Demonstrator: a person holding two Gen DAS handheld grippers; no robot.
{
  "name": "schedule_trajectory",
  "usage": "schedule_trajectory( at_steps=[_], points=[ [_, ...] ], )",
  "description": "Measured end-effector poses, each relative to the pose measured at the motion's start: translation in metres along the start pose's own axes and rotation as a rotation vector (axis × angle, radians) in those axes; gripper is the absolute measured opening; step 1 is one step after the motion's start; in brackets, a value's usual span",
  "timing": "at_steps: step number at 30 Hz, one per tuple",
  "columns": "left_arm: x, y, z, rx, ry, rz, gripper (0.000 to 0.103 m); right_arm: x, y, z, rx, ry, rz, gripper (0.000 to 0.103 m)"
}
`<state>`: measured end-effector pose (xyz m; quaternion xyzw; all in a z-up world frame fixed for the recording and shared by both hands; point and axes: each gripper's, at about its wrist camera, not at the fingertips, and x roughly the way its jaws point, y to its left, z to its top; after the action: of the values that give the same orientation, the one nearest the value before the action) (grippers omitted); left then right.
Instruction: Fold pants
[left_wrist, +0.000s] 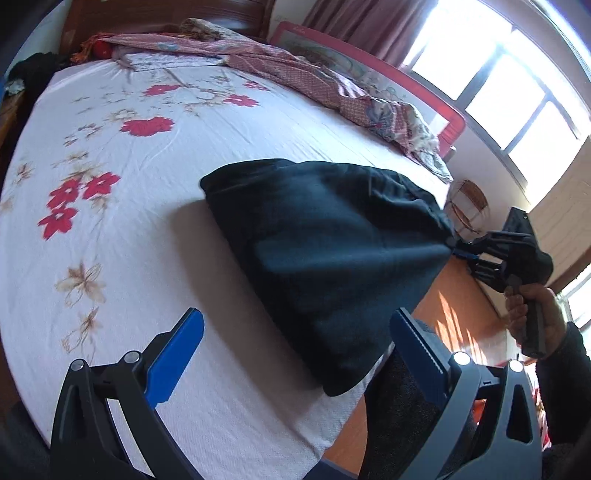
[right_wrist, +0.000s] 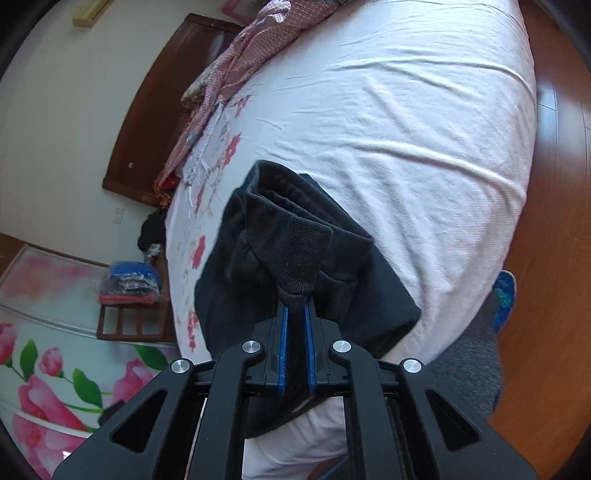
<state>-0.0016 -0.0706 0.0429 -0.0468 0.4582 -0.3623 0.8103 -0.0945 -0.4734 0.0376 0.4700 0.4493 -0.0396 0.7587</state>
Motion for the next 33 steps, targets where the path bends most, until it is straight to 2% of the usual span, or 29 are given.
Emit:
schedule_trajectory(
  at_steps=[3, 5, 7, 10, 12, 13, 15, 16, 17, 18, 19, 21, 22, 23, 24, 25, 26, 28, 29, 31, 33],
  points=[
    [0.022, -0.018, 0.017, 0.099, 0.05, -0.082, 0.101, 0.016, -0.019, -0.006, 0.02, 0.011, -0.05, 0.007],
    [0.038, -0.04, 0.021, 0.2, 0.018, -0.101, 0.101, 0.028, -0.027, -0.006, 0.022, 0.008, -0.055, 0.007],
    [0.062, -0.06, 0.019, 0.297, 0.033, -0.146, 0.101, 0.034, -0.03, -0.004, 0.024, 0.006, -0.044, 0.007],
    [0.104, -0.082, 0.002, 0.354, 0.153, -0.175, 0.101, 0.025, -0.025, -0.006, 0.058, 0.006, -0.047, 0.015],
    [0.108, -0.095, -0.022, 0.483, 0.123, -0.092, 0.101, 0.012, -0.02, -0.009, 0.021, -0.002, -0.085, 0.027],
    [0.108, -0.099, -0.034, 0.545, 0.128, -0.069, 0.101, 0.005, -0.018, -0.009, 0.018, -0.015, -0.13, 0.032],
    [0.101, -0.103, -0.049, 0.608, 0.13, -0.054, 0.101, -0.011, -0.009, -0.011, -0.006, -0.098, -0.203, 0.033],
    [0.099, -0.105, -0.056, 0.644, 0.134, -0.033, 0.101, -0.018, 0.002, -0.014, -0.044, -0.139, -0.193, 0.033],
    [0.093, -0.108, -0.063, 0.689, 0.128, -0.007, 0.101, -0.02, 0.013, -0.017, -0.08, -0.153, -0.121, 0.033],
    [0.089, -0.112, -0.067, 0.725, 0.116, 0.017, 0.101, -0.017, 0.024, -0.02, -0.108, -0.137, -0.031, 0.033],
    [0.084, -0.115, -0.069, 0.751, 0.102, 0.045, 0.101, -0.008, 0.035, -0.022, -0.137, -0.095, 0.012, 0.033],
    [0.075, -0.124, -0.066, 0.769, 0.049, 0.09, 0.101, 0.011, 0.051, -0.028, -0.225, -0.058, 0.015, 0.033],
    [0.07, -0.13, -0.064, 0.776, 0.02, 0.098, 0.101, 0.024, 0.052, -0.032, -0.257, -0.035, -0.057, 0.033],
    [0.064, -0.139, -0.062, 0.792, -0.006, 0.075, 0.101, 0.034, 0.047, -0.033, -0.257, -0.014, -0.123, 0.033],
    [0.059, -0.145, -0.063, 0.805, -0.022, 0.015, 0.101, 0.043, 0.033, -0.032, -0.237, -0.011, -0.178, 0.032],
    [0.059, -0.153, -0.068, 0.833, -0.002, -0.017, 0.101, 0.047, 0.016, -0.028, -0.209, -0.02, -0.196, 0.028],
    [0.065, -0.156, -0.074, 0.867, 0.034, -0.027, 0.101, 0.049, -0.003, -0.024, -0.147, -0.029, -0.172, 0.011],
    [0.092, -0.15, -0.091, 0.891, 0.181, -0.033, 0.101, 0.044, -0.023, -0.016, -0.026, -0.029, -0.083, 0.009],
    [0.103, -0.144, -0.1, 0.894, 0.21, -0.007, 0.101, 0.042, -0.019, -0.016, -0.04, -0.021, -0.079, 0.009],
    [0.1, -0.144, -0.113, 0.962, 0.164, 0.029, 0.101, 0.029, 0.001, -0.019, -0.115, -0.024, -0.107, 0.012],
    [0.086, -0.15, -0.109, 0.94, 0.163, -0.004, 0.101, 0.008, 0.021, -0.015, -0.158, -0.081, -0.009, 0.013]
  ],
)
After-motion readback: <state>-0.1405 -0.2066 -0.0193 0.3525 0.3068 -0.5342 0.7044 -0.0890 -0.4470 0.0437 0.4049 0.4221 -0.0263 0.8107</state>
